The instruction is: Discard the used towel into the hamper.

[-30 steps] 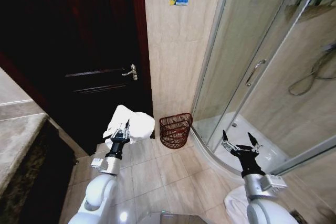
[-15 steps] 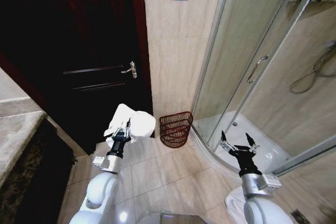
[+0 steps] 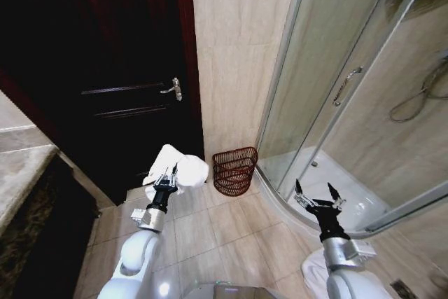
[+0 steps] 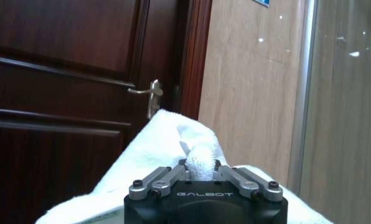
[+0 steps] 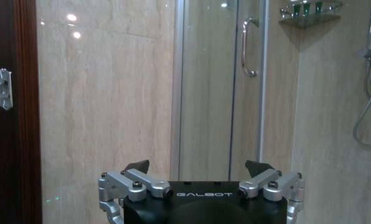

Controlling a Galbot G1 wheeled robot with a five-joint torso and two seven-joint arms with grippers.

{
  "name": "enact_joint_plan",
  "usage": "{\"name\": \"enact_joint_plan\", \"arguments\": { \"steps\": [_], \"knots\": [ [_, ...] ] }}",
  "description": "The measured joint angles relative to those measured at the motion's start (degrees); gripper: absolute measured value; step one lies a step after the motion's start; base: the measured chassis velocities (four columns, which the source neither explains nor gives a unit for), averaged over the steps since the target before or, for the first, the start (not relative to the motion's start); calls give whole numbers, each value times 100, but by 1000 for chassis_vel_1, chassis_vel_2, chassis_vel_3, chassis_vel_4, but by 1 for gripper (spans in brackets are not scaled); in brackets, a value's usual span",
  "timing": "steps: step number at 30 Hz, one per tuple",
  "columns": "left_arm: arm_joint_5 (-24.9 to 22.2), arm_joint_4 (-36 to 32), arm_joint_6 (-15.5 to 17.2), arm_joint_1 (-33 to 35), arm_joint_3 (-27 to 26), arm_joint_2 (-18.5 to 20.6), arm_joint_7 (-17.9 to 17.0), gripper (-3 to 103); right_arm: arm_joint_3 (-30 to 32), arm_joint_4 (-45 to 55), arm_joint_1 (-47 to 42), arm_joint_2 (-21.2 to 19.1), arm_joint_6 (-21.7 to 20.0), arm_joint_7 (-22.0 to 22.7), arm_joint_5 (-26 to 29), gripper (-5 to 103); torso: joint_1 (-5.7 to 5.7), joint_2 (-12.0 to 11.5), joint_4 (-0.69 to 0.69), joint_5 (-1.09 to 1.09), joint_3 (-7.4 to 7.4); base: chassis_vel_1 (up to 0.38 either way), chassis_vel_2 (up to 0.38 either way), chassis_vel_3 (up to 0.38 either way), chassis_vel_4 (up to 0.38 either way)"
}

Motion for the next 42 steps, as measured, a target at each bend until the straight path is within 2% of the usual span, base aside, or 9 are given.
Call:
{"name": "enact_joint_plan", "arguments": {
  "steps": [6,31,42],
  "knots": [
    [-62,50,-57,40,3,108,135,12,0,103,-155,50,37,8,148,100,-86,-192,0,0,-108,0,0,0,0],
    [-389,271,-246,1,-45,424,100,12,-135,88,-187,68,133,-59,-297,100,-387,-873,0,0,-488,0,0,0,0],
    [-455,352,-289,-52,-27,455,101,12,-132,149,-86,67,-3,-64,-393,100,-527,-1191,0,0,-667,0,0,0,0]
  ]
}}
